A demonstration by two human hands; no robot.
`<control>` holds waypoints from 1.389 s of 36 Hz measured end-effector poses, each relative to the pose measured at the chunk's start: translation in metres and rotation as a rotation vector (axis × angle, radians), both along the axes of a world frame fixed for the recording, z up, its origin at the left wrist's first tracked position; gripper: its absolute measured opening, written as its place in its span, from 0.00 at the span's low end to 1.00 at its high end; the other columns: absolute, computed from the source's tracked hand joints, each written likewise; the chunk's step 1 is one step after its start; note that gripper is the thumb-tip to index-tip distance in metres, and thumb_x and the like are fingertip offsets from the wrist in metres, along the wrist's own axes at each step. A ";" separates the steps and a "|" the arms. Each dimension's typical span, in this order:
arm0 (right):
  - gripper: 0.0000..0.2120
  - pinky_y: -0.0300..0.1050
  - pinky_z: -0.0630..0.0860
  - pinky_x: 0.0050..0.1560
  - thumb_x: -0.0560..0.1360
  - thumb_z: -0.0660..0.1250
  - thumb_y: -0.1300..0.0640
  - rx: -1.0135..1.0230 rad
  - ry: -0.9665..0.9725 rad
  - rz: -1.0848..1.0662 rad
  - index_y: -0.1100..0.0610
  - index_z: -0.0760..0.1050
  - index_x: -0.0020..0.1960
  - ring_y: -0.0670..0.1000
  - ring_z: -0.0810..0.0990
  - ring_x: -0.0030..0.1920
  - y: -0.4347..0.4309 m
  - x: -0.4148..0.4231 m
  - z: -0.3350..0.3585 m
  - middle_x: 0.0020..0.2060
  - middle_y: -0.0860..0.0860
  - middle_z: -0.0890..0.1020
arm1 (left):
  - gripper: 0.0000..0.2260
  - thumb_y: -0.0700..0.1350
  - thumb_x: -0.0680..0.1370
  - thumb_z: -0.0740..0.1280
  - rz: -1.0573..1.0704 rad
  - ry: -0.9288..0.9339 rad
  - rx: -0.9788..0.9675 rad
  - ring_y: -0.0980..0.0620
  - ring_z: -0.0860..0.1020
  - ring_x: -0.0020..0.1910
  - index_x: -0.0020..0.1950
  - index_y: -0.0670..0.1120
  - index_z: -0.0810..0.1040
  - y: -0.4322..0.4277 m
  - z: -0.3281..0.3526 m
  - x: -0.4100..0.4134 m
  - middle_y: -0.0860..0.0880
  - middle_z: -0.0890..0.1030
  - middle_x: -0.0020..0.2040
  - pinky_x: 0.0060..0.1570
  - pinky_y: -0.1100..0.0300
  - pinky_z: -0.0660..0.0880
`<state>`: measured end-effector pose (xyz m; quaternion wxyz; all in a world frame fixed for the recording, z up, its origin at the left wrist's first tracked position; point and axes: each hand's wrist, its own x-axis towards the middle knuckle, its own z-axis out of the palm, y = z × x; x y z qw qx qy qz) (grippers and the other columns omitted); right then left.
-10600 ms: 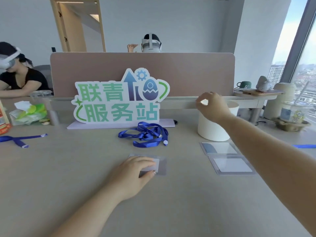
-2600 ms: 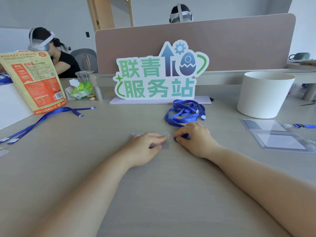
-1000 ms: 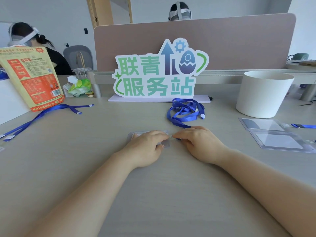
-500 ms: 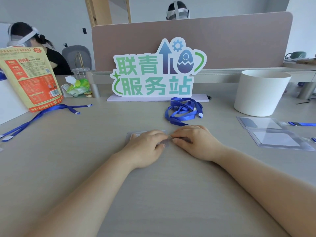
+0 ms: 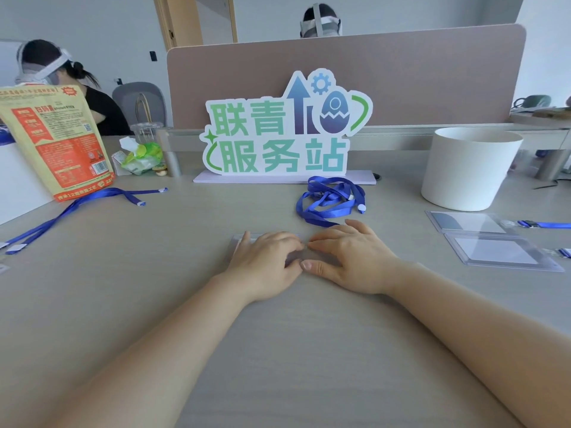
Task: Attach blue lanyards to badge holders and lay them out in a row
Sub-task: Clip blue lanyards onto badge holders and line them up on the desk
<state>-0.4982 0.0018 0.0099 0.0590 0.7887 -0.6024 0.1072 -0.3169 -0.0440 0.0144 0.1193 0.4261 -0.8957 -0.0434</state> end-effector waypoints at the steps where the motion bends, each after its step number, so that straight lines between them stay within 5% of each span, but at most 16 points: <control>1: 0.36 0.47 0.52 0.71 0.70 0.42 0.28 0.001 0.002 -0.003 0.44 0.72 0.65 0.47 0.68 0.68 0.000 0.000 0.000 0.64 0.41 0.74 | 0.15 0.55 0.79 0.58 0.004 0.011 -0.009 0.57 0.66 0.69 0.65 0.55 0.72 0.001 0.001 -0.001 0.60 0.69 0.69 0.70 0.45 0.53; 9: 0.29 0.45 0.60 0.67 0.71 0.45 0.31 -0.029 -0.155 -0.047 0.40 0.75 0.61 0.47 0.71 0.61 0.003 0.001 -0.005 0.60 0.38 0.76 | 0.11 0.53 0.78 0.61 0.000 0.148 -0.083 0.55 0.72 0.60 0.57 0.53 0.75 0.001 -0.007 0.000 0.57 0.76 0.59 0.53 0.56 0.64; 12: 0.12 0.45 0.65 0.62 0.76 0.60 0.45 -0.070 -0.237 -0.065 0.43 0.78 0.57 0.50 0.74 0.53 -0.002 -0.003 -0.006 0.52 0.42 0.80 | 0.08 0.50 0.77 0.63 0.056 0.276 -0.042 0.53 0.76 0.54 0.50 0.48 0.78 -0.001 -0.009 0.006 0.54 0.79 0.51 0.53 0.55 0.70; 16: 0.11 0.40 0.63 0.55 0.76 0.63 0.54 -0.123 -0.251 -0.076 0.44 0.79 0.55 0.48 0.76 0.52 -0.007 -0.006 -0.008 0.47 0.42 0.82 | 0.08 0.49 0.75 0.65 0.109 0.365 -0.002 0.51 0.77 0.50 0.44 0.45 0.80 -0.008 -0.011 0.021 0.52 0.80 0.46 0.54 0.51 0.72; 21: 0.09 0.43 0.66 0.53 0.73 0.66 0.58 -0.172 -0.301 -0.042 0.46 0.81 0.47 0.48 0.78 0.46 -0.010 0.001 -0.010 0.40 0.44 0.82 | 0.13 0.45 0.78 0.62 0.021 0.216 -0.123 0.54 0.70 0.67 0.62 0.49 0.77 -0.002 -0.008 0.013 0.55 0.72 0.68 0.71 0.47 0.52; 24: 0.08 0.43 0.66 0.55 0.72 0.67 0.56 -0.194 -0.309 -0.045 0.45 0.81 0.46 0.46 0.77 0.45 -0.010 0.002 -0.011 0.40 0.42 0.82 | 0.18 0.52 0.81 0.55 -0.106 0.067 -0.043 0.55 0.63 0.71 0.71 0.52 0.68 0.005 -0.010 0.003 0.55 0.68 0.71 0.73 0.45 0.49; 27: 0.04 0.40 0.62 0.56 0.73 0.67 0.53 -0.204 -0.311 -0.084 0.47 0.80 0.47 0.46 0.78 0.47 -0.009 -0.001 -0.009 0.41 0.43 0.82 | 0.25 0.59 0.81 0.47 -0.058 -0.121 0.082 0.57 0.50 0.76 0.77 0.52 0.54 0.003 -0.011 0.000 0.56 0.53 0.78 0.74 0.49 0.45; 32: 0.06 0.39 0.58 0.56 0.75 0.65 0.51 -0.181 -0.268 -0.085 0.48 0.80 0.49 0.43 0.73 0.43 -0.005 -0.003 -0.003 0.42 0.43 0.81 | 0.25 0.62 0.80 0.45 -0.044 -0.166 0.153 0.60 0.45 0.76 0.77 0.58 0.51 0.005 -0.009 0.002 0.60 0.48 0.78 0.74 0.48 0.41; 43: 0.06 0.41 0.67 0.57 0.75 0.66 0.51 -0.044 -0.266 -0.119 0.50 0.79 0.50 0.46 0.75 0.43 0.014 -0.012 0.012 0.40 0.42 0.80 | 0.27 0.66 0.78 0.43 0.001 -0.258 0.100 0.57 0.43 0.77 0.76 0.62 0.51 -0.001 0.002 0.034 0.62 0.46 0.77 0.74 0.45 0.38; 47: 0.06 0.39 0.64 0.51 0.76 0.65 0.49 -0.029 -0.269 -0.146 0.47 0.79 0.48 0.46 0.71 0.39 0.029 -0.028 0.014 0.37 0.42 0.78 | 0.50 0.77 0.60 0.26 -0.014 -0.265 0.018 0.59 0.44 0.77 0.76 0.59 0.55 -0.001 0.004 0.048 0.64 0.48 0.76 0.74 0.47 0.38; 50: 0.06 0.40 0.64 0.51 0.77 0.64 0.50 -0.035 -0.284 -0.156 0.46 0.80 0.49 0.46 0.69 0.38 0.038 -0.034 0.015 0.36 0.42 0.76 | 0.57 0.77 0.54 0.22 0.020 -0.249 -0.015 0.59 0.46 0.77 0.76 0.56 0.56 0.003 0.001 0.048 0.62 0.50 0.77 0.74 0.49 0.38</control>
